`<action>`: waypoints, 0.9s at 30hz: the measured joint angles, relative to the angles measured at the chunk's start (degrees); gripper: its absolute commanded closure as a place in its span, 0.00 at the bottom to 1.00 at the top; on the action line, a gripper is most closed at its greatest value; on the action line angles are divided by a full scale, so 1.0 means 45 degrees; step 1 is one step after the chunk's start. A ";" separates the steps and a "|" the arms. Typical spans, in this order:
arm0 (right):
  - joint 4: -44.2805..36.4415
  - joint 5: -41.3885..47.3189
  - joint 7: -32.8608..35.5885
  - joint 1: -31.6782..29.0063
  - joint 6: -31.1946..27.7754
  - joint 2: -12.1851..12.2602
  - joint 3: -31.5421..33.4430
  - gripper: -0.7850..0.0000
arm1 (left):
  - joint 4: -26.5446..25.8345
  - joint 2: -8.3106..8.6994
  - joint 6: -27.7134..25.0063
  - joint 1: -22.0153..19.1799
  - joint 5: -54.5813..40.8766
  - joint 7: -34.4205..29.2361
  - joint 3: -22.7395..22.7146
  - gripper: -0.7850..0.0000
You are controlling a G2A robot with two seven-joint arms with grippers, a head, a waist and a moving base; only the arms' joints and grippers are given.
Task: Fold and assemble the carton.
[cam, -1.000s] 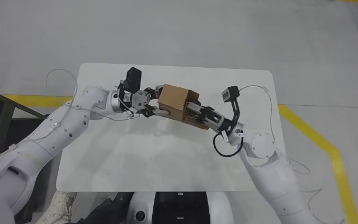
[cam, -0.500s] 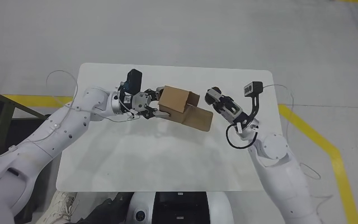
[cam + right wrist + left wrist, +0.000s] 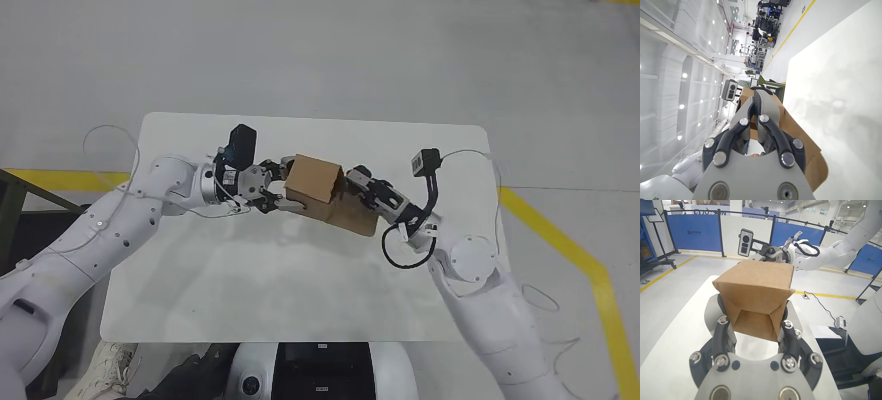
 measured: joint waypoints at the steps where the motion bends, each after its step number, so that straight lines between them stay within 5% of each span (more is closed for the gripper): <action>1: -0.0022 -0.0038 0.0032 0.0001 0.0029 -0.0007 -0.0075 1.00 | -0.0006 -0.0015 0.0000 -0.0011 -0.0004 -0.0036 0.0008 0.67; 12: 0.0077 0.0037 0.0118 0.0224 0.0125 -0.0090 -0.0509 1.00 | -0.0023 -0.0058 0.0000 -0.0005 0.0024 -0.0012 -0.0051 0.67; 27: -0.0308 0.1550 -0.0226 -0.0890 0.0289 0.0199 0.1744 1.00 | 0.0512 0.0133 0.0000 0.0128 -0.0315 0.0879 -0.0394 0.70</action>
